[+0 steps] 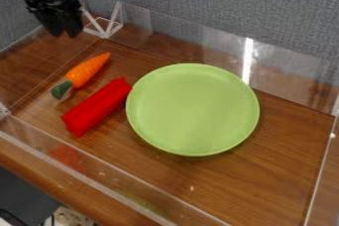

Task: Put the carrot on the left side

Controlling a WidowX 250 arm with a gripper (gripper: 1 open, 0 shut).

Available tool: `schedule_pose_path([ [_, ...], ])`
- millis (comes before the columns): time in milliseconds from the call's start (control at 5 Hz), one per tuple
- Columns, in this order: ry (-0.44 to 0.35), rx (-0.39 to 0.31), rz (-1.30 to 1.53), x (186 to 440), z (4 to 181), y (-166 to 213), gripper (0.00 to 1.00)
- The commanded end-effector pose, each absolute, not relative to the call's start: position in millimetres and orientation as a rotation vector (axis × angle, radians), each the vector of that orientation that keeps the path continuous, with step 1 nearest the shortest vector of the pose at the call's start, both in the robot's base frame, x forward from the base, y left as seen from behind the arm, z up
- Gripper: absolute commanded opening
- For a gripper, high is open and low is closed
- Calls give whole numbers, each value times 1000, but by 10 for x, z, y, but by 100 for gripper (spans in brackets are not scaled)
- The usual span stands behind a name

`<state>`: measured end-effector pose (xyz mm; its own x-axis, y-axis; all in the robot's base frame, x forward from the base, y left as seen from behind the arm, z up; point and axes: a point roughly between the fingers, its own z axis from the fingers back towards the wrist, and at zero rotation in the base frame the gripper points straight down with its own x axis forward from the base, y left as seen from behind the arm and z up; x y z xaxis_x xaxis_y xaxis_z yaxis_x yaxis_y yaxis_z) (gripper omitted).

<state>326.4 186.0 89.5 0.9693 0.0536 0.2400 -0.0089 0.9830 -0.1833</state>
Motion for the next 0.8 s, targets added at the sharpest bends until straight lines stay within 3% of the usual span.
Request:
schedule_pose_path([
  [0,-307,-166,-16,3397,1046,1892,100],
  [200,-297,-164,-42,3325,1072,1836,0],
  [400,-296,-171,-57,3235,1199,1788,100],
  [600,-305,-176,-72,3214,1321,1759,100],
])
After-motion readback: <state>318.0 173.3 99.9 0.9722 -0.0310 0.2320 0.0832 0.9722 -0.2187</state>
